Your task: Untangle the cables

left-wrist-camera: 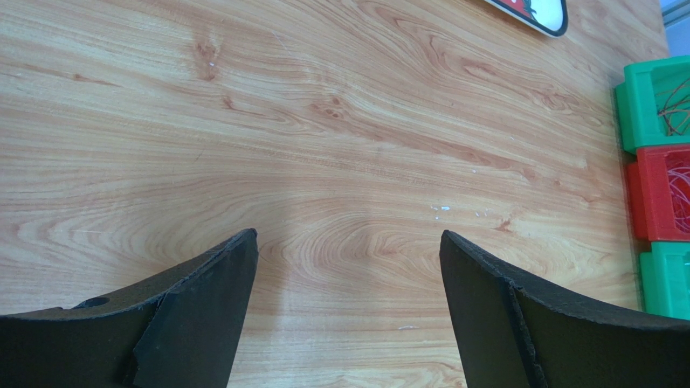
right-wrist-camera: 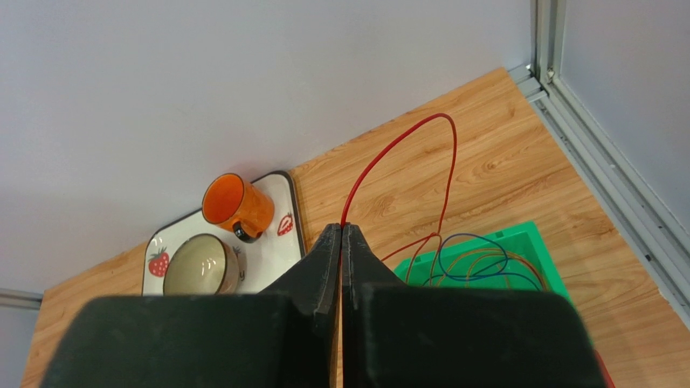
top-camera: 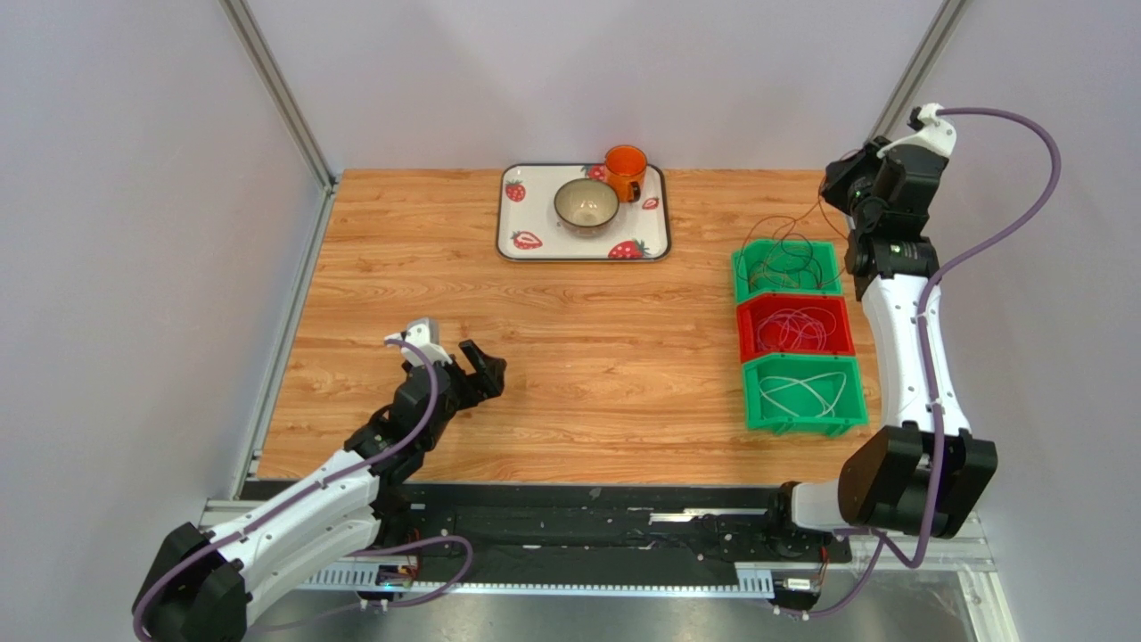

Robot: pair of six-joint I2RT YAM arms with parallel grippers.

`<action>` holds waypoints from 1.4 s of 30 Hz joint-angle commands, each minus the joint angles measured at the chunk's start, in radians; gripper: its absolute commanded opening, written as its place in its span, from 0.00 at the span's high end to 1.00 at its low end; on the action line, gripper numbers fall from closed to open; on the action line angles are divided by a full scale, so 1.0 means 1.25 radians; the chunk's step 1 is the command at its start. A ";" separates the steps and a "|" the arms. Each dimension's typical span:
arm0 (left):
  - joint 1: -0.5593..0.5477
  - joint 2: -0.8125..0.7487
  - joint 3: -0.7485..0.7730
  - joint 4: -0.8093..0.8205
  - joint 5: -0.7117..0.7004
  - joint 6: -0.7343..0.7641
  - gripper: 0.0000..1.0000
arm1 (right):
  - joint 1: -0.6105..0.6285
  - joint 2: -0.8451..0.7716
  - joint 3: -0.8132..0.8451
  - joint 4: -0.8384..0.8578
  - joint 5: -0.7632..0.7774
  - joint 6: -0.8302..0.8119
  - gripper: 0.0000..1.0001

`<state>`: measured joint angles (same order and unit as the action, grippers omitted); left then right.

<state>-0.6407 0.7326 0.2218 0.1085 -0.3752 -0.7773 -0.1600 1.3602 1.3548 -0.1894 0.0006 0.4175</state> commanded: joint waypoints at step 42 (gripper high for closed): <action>-0.002 0.020 0.041 0.026 0.004 0.014 0.09 | -0.054 -0.072 -0.085 -0.133 -0.333 0.037 1.00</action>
<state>-0.6407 0.7567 0.2371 0.1093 -0.3752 -0.7757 -0.2241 1.3193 1.2087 -0.2558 -0.4213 0.4526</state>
